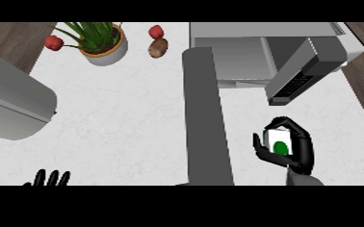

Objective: Pick up the milk, place it into the microwave and close the microwave

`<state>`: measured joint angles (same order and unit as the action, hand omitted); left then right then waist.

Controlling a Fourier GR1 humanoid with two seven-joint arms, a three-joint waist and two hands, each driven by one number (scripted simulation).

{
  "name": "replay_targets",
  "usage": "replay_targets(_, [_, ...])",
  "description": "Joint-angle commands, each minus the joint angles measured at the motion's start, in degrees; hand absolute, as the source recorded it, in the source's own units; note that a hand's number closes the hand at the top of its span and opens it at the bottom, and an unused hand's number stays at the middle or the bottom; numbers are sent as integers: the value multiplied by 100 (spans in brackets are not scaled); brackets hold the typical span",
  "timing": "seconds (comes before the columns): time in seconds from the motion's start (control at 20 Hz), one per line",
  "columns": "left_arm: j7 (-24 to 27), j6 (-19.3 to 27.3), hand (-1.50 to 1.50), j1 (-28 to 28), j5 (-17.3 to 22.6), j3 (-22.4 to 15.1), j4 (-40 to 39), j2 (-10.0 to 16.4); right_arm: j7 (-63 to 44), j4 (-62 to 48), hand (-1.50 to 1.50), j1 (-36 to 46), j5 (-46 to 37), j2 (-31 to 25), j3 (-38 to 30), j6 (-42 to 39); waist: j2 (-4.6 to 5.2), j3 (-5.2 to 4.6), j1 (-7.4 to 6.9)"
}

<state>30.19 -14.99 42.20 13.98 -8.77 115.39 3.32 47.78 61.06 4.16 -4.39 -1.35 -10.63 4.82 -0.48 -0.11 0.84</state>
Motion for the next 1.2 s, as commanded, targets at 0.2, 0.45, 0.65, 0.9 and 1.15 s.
replay_targets(0.2, [-66, 48, -150, 72, 153, 73, 184, -19, -1058, 1913, 150, -901, 1001, 132, 1065, -549, 29, 9, -77])
replay_targets(0.45, [-132, -13, -150, 134, 268, 217, 238, 81, -1321, 2388, 150, -1016, 1125, 134, 1278, -326, 42, 11, -108])
replay_targets(0.65, [-131, 148, -150, 132, 41, -19, 242, -100, -1814, 2577, 150, -486, 756, 135, 1895, 855, 43, 11, -127])
replay_targets(0.9, [144, -305, -150, 272, 502, 578, 2, 242, -1818, 1517, 150, 349, 676, 135, 1757, 1140, 47, 11, -149])
replay_targets(1.15, [-82, -208, -150, 85, 469, 622, 54, 244, -1812, 362, 150, 1270, 561, 134, 2071, 2021, 62, 13, -194])
